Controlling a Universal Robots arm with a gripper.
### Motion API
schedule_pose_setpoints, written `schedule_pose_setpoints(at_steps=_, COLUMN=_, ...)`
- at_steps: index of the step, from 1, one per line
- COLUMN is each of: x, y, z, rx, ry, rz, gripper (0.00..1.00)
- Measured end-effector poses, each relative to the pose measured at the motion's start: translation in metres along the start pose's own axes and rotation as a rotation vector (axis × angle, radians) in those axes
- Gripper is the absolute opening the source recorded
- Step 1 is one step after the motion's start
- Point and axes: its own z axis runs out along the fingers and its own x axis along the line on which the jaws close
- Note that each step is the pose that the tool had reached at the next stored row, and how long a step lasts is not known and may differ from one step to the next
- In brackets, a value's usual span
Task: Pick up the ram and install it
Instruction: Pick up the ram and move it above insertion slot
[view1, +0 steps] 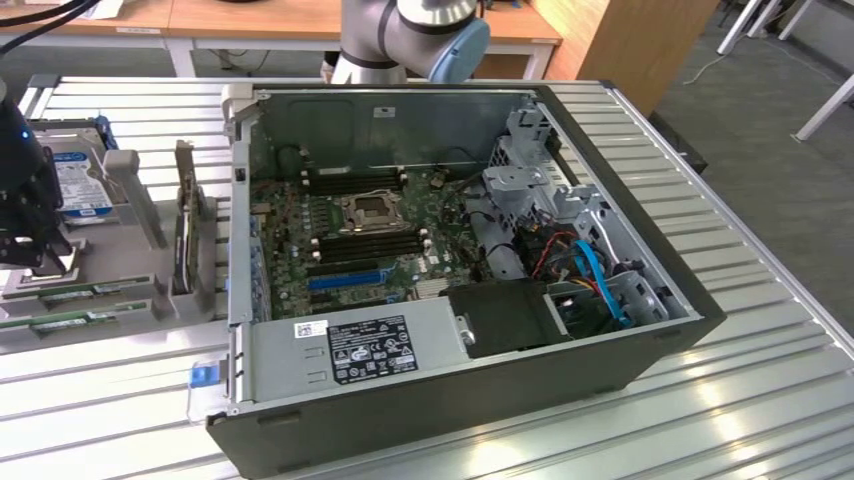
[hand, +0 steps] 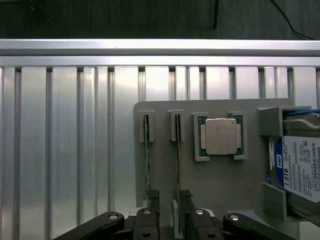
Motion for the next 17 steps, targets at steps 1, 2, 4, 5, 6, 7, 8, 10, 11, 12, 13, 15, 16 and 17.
schedule_pose_setpoints(at_steps=1, x=0.0, y=0.0, z=0.0003, rx=0.0, ry=0.0, rz=0.0, gripper=0.29)
schedule_pose_setpoints(at_steps=2, x=0.0, y=-0.0001, z=0.0008, rx=0.0002, ry=-0.0002, rz=0.0, gripper=0.29)
schedule_pose_setpoints(at_steps=4, x=0.0, y=-0.0001, z=0.0018, rx=0.0003, ry=-0.0003, rz=0.0, gripper=0.29)
schedule_pose_setpoints(at_steps=5, x=0.0, y=-0.0002, z=0.0023, rx=0.0003, ry=-0.0003, rz=0.0, gripper=0.29)
schedule_pose_setpoints(at_steps=6, x=0.0, y=-0.0001, z=0.0025, rx=0.0001, ry=-0.0002, rz=0.0, gripper=0.29)
schedule_pose_setpoints(at_steps=7, x=0.0, y=-0.0001, z=0.0025, rx=0.0, ry=-0.0001, rz=0.0, gripper=0.29)
schedule_pose_setpoints(at_steps=8, x=0.0001, y=-0.0001, z=0.0025, rx=0.0, ry=-0.0001, rz=0.0, gripper=0.29)
schedule_pose_setpoints(at_steps=10, x=0.0, y=-0.0001, z=0.0025, rx=0.0001, ry=-0.0001, rz=0.0, gripper=0.29)
schedule_pose_setpoints(at_steps=11, x=0.0, y=-0.0001, z=0.0026, rx=0.0002, ry=-0.0002, rz=0.0, gripper=0.29)
schedule_pose_setpoints(at_steps=12, x=0.0, y=-0.0001, z=0.0026, rx=0.0002, ry=-0.0002, rz=0.0, gripper=0.29)
schedule_pose_setpoints(at_steps=13, x=0.0001, y=-0.0001, z=0.0027, rx=0.0003, ry=-0.0003, rz=0.0, gripper=0.29)
schedule_pose_setpoints(at_steps=15, x=0.0007, y=-0.0001, z=0.0027, rx=0.0004, ry=-0.0003, rz=0.0, gripper=0.29)
schedule_pose_setpoints(at_steps=16, x=0.0011, y=-0.0002, z=0.0026, rx=0.0003, ry=-0.0003, rz=0.0, gripper=0.29)
schedule_pose_setpoints(at_steps=17, x=0.0014, y=-0.0002, z=0.0026, rx=0.0002, ry=-0.0002, rz=0.0, gripper=0.29)
